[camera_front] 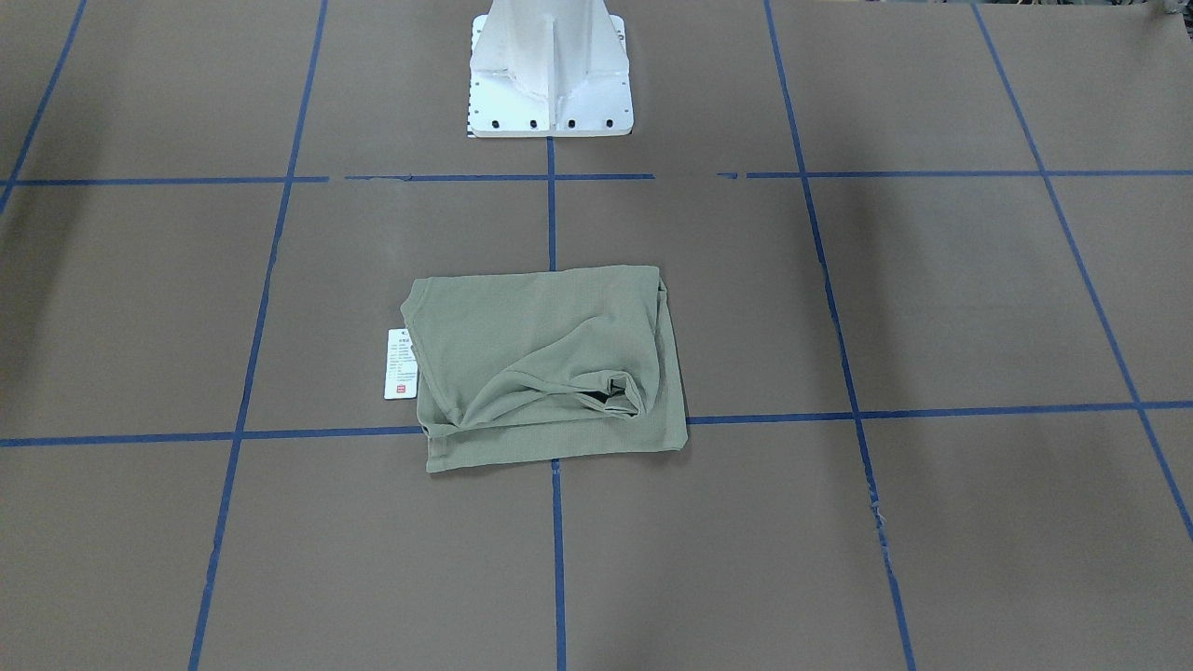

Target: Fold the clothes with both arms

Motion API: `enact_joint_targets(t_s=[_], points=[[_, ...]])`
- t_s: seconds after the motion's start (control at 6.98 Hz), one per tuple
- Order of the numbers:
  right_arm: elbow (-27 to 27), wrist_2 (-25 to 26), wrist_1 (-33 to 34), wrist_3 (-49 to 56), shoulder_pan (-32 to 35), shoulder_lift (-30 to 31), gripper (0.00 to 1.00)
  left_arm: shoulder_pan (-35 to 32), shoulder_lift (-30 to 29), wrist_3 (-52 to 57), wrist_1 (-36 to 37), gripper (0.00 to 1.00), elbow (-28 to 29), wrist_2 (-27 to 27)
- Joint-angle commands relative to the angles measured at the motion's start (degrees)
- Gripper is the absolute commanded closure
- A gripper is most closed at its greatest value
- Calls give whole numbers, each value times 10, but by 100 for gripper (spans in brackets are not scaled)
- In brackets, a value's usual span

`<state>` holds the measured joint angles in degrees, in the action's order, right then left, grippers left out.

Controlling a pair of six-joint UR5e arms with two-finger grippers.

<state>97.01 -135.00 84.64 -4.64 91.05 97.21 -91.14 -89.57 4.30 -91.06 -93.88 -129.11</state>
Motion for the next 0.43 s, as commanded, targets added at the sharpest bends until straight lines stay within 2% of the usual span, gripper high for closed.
enact_joint_targets(t_s=[0.0, 0.29], points=[[1, 0, 0, 1, 0, 0, 0, 0, -1, 0, 0, 0, -1, 0], [2, 0, 0, 2, 0, 0, 0, 0, -3, 1, 0, 0, 1, 0]])
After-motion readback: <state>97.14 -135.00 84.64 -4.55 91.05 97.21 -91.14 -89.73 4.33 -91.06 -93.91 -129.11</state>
